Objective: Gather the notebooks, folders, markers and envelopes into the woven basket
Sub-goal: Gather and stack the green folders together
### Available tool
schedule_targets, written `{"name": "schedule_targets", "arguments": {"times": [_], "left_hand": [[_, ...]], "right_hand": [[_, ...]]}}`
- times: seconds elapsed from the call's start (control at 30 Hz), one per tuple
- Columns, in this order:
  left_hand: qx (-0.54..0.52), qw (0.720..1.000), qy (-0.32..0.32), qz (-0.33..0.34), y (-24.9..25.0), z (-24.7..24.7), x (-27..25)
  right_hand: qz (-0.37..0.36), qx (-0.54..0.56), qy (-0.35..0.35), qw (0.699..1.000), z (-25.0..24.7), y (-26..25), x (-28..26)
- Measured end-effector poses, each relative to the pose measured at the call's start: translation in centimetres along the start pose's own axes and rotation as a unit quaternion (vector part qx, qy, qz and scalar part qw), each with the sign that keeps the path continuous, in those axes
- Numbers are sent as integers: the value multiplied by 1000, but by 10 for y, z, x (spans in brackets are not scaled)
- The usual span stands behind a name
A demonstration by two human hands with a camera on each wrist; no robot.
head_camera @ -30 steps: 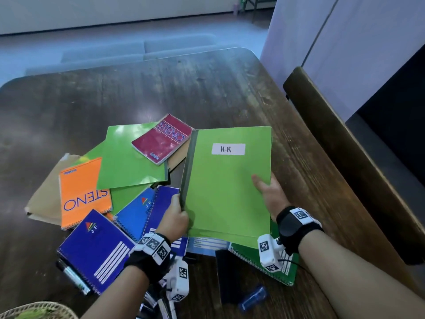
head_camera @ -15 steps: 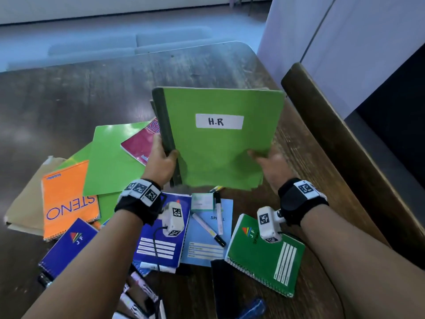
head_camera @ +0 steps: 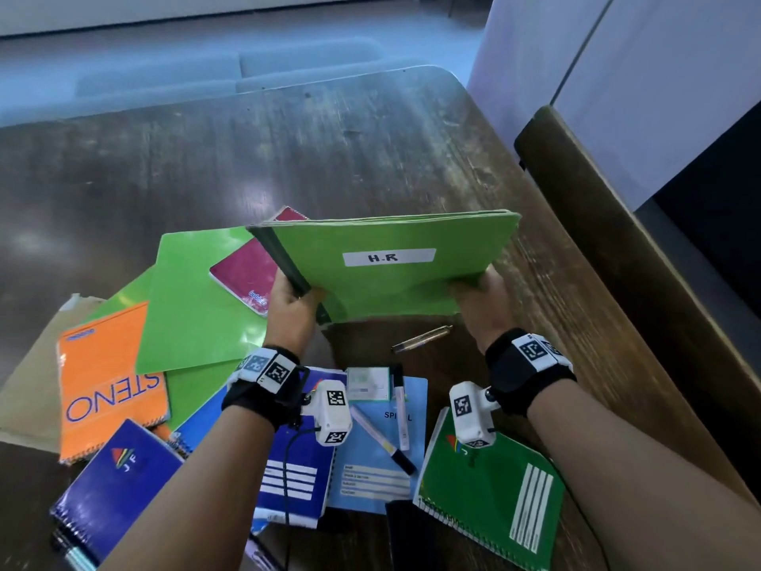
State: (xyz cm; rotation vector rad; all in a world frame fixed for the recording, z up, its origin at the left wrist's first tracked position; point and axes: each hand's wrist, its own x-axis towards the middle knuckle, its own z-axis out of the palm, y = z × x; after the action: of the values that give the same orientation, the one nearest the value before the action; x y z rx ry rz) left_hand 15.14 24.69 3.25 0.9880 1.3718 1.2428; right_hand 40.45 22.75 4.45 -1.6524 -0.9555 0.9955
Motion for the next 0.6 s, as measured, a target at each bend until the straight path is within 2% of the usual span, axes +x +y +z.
{"name": "schedule_targets", "arguments": {"times": [0.2,0.4,0.53,0.6], "left_hand": [[7,1000,2,-27,-14,0,-9],[16,1000,0,-12,-17,0,-12],[37,997,-51,-45,-6,-5,-9],[87,992,-77,-54,-6,-26,0]], "right_hand": [[37,11,-19,999,7,14,-1],[41,49,-38,997,11,23,-8],[87,62,-38,994,11,25,-6],[93,64,-41,993,9,24,-3]]}}
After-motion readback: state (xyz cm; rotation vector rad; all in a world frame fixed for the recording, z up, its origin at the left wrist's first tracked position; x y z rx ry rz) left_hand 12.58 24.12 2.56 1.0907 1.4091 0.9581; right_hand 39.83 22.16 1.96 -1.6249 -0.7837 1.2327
